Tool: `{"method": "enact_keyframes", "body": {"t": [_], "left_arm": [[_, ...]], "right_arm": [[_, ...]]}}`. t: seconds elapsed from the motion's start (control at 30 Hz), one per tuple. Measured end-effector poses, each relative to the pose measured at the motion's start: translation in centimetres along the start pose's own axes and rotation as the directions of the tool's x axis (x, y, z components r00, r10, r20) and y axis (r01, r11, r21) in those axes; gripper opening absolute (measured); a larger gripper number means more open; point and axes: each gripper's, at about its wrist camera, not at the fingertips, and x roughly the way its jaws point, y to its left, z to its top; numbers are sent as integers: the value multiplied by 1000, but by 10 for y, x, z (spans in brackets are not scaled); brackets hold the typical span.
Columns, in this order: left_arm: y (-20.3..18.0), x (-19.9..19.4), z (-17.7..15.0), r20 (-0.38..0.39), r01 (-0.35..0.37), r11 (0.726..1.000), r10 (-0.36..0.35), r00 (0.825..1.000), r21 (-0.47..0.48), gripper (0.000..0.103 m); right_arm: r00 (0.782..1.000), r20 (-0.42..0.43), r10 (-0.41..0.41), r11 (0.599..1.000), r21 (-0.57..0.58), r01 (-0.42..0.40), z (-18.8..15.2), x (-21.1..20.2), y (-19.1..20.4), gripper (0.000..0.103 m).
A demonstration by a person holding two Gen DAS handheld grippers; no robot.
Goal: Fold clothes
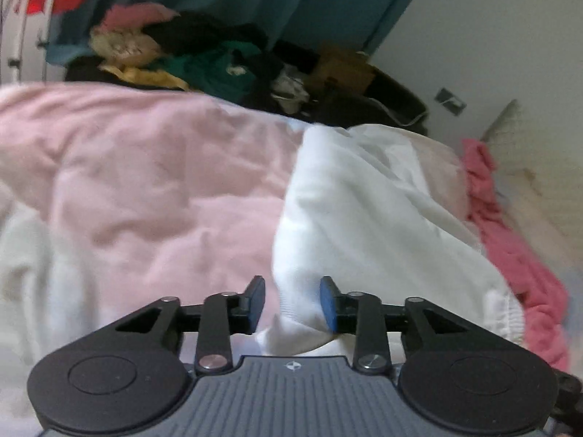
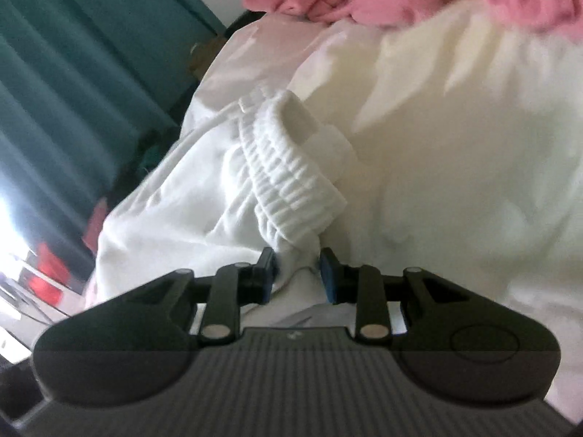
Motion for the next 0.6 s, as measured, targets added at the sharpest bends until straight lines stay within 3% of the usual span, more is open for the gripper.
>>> {"method": "enact_keyframes", "body": {"t": [0.17,0.3,0.5,0.57,0.6], "left_arm": [[-27,-61,18,5,-2,998,2,1000,58,50],[-59,-133,28,57,-19,993,13,998,118,60],[-102,-256,11,156,-46,981,16,988,189,75],[-111,-289,1,175,-51,979,16,984,197,79],[-115,-306,-6,191,-56,978,17,981,203,84]], "right_arm": [[997,22,-73,995,-68,74,8,-48,23,31],[997,71,-2,986,-166,13,5,-103,52,31],[986,135,103,956,-287,-60,-10,-195,87,31],[978,155,137,942,-325,-80,-15,-227,97,39],[974,165,154,935,-343,-89,-18,-242,102,57]]}}
